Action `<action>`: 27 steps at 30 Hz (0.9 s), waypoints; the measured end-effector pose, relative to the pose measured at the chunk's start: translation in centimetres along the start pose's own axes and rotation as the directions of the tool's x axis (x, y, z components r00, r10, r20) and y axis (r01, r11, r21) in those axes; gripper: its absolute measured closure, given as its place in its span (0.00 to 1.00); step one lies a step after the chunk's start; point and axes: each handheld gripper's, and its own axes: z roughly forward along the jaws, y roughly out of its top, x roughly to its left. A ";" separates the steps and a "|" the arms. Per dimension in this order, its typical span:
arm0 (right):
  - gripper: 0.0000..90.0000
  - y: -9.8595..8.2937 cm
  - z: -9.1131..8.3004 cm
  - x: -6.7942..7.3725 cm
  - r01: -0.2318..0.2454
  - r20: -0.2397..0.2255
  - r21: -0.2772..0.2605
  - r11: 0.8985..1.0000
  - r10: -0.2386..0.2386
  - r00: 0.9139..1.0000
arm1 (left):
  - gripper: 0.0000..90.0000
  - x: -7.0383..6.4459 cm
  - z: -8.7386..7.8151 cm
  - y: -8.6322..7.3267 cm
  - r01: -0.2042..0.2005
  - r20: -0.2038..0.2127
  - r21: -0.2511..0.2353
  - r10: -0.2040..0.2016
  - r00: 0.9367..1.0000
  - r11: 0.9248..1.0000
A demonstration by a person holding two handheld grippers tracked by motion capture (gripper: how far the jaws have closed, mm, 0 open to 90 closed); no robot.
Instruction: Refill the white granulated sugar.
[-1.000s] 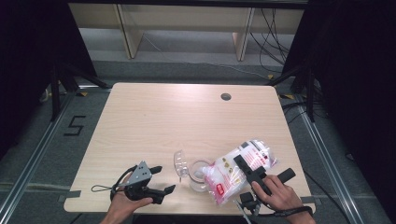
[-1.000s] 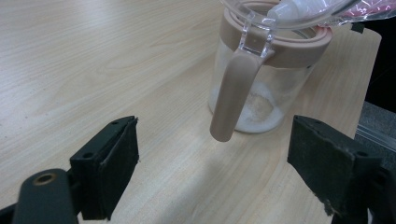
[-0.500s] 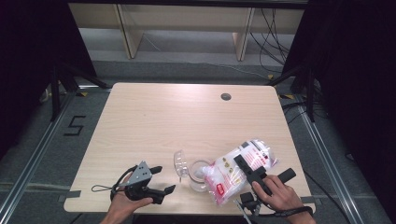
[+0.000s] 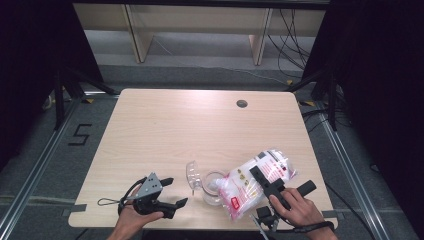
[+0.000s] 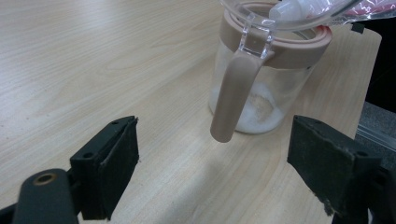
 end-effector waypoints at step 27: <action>0.61 -0.1 0.0 -0.2 0.009 0.006 -0.002 1.000 -0.009 1.000 | 0.18 -0.1 0.0 -0.1 0.018 -0.003 -0.001 -0.018 1.000 1.000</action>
